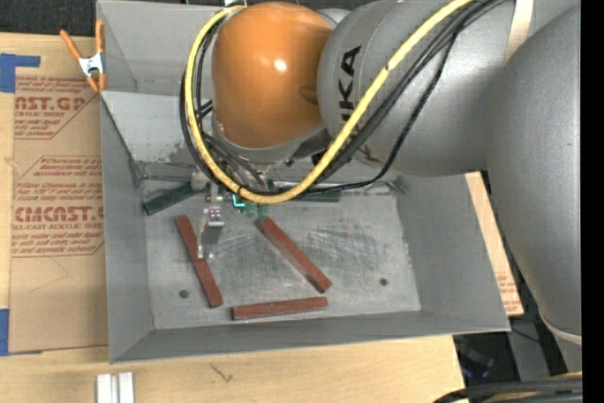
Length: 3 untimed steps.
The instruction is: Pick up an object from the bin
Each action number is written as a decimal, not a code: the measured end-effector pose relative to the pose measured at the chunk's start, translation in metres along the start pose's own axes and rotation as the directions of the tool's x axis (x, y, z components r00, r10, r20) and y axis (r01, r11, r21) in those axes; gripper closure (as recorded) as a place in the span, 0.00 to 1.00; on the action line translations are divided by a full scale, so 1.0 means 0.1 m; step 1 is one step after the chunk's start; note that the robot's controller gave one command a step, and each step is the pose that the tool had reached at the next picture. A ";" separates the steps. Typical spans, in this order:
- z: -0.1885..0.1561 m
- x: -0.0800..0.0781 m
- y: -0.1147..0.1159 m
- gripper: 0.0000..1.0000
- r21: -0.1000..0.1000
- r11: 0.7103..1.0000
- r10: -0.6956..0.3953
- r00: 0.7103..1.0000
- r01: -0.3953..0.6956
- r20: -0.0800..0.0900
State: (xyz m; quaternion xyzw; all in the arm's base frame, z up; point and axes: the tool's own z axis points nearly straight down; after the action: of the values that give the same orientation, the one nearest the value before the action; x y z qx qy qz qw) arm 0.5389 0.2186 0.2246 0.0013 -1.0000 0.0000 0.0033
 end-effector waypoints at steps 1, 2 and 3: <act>-0.05 -0.02 -0.01 0.00 -0.001 1.000 0.002 1.000 -0.002 0.008; 0.20 0.01 -0.11 0.00 0.000 0.974 -0.227 0.974 0.227 0.013; 0.93 -0.06 -0.27 0.00 0.004 0.874 -0.486 0.874 0.486 0.012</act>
Offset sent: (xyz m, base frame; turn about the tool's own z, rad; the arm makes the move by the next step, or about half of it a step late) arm -0.0113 -0.0471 -0.0948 -0.8337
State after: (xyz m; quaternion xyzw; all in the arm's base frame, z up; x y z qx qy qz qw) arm 0.5440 0.1921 0.1316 0.2525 -0.9676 -0.0004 -0.0031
